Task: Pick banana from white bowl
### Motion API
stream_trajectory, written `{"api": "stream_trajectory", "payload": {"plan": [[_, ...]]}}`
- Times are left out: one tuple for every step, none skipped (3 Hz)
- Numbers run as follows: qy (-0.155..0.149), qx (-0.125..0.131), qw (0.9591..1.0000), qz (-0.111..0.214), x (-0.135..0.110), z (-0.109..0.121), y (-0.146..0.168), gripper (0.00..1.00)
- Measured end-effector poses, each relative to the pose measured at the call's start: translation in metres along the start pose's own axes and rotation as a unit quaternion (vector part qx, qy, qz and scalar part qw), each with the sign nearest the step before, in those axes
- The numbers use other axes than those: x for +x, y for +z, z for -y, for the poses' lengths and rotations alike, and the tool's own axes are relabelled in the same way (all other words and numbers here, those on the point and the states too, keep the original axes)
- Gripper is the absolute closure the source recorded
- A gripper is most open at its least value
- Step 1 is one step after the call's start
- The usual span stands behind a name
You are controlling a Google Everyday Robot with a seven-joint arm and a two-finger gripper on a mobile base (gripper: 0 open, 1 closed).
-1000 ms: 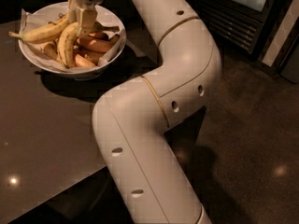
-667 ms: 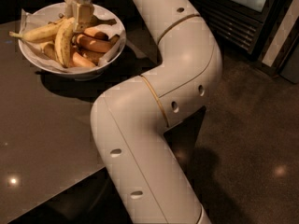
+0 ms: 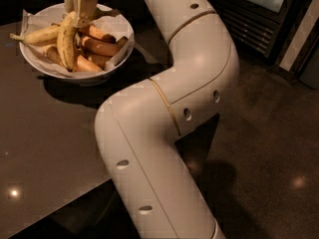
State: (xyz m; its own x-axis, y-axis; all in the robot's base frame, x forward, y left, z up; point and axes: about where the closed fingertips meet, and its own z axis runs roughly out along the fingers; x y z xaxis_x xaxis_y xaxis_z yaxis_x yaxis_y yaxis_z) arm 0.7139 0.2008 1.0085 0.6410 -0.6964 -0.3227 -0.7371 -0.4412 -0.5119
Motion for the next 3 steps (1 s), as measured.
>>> {"api": "stream_trajectory", "payload": {"plan": [[-0.017, 0.017, 0.9997, 0.003, -0.018, 0.009, -0.014, 1.00], [-0.031, 0.045, 0.9985, 0.000, -0.033, 0.018, -0.041, 1.00], [-0.038, 0.060, 0.9974, -0.015, -0.033, 0.021, -0.055, 1.00]]}}
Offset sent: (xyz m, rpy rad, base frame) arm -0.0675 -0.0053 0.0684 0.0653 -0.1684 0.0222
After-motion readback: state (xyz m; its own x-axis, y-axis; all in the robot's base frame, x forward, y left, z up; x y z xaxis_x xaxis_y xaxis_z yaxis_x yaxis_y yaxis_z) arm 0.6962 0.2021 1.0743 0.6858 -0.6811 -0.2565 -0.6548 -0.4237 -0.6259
